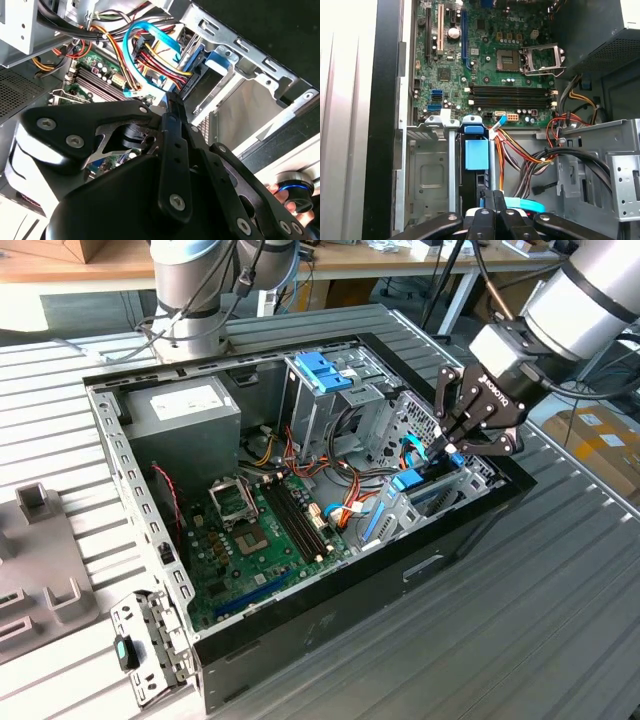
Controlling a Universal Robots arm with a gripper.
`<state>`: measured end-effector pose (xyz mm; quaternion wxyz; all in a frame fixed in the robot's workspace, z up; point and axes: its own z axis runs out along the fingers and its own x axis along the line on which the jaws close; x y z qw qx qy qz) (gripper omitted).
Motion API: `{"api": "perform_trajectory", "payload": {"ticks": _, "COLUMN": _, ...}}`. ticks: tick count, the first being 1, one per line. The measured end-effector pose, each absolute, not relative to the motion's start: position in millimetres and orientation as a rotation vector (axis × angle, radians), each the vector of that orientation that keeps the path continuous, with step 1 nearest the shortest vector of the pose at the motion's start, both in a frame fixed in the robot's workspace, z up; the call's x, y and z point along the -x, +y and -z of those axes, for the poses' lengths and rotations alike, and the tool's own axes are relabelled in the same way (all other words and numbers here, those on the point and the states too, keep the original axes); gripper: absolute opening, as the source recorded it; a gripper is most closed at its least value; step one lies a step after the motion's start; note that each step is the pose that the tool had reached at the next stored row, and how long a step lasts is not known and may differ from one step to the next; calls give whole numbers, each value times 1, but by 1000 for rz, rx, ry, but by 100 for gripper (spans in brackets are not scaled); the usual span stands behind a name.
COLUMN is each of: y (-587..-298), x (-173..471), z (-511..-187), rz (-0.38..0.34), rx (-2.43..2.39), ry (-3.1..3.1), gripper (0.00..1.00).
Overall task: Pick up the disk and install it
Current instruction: 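Insert the first disk wire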
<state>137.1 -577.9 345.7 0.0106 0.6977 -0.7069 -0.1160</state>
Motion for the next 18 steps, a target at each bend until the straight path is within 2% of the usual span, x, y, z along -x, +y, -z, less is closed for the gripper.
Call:
{"api": "perform_trajectory", "payload": {"ticks": 7, "y": -580, "x": -137, "z": -340, "rz": 366, "rx": -2174, "ry": -2204, "gripper": 11}}
{"api": "perform_trajectory", "payload": {"ticks": 12, "y": -580, "x": -172, "z": -372, "rz": 390, "rx": -2184, "ry": -2209, "gripper": 11}}
{"api": "perform_trajectory", "payload": {"ticks": 18, "y": -580, "x": -172, "z": -372, "rz": 391, "rx": -2184, "ry": -2209, "gripper": 11}}
